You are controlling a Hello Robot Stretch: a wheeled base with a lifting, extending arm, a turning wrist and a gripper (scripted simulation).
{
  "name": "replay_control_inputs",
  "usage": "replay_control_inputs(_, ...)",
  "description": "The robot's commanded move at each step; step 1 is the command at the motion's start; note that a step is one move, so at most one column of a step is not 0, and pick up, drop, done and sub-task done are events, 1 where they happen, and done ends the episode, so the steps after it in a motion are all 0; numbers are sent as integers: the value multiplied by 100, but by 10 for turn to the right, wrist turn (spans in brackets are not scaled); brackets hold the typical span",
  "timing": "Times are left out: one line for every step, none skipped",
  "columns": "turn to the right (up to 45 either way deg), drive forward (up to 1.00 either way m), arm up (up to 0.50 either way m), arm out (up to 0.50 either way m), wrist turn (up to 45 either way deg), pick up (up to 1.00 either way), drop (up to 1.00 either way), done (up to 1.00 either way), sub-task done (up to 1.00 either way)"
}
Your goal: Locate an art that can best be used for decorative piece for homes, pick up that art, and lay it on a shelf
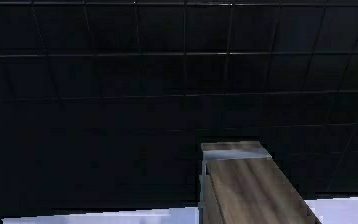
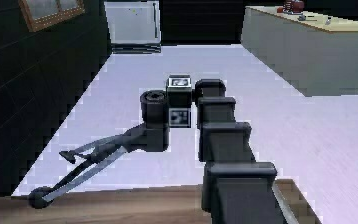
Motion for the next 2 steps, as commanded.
replay_control_inputs(0,0,0,-8,0,0,0,0,0)
replay_control_inputs(0,0,0,0,0,0,0,100,0)
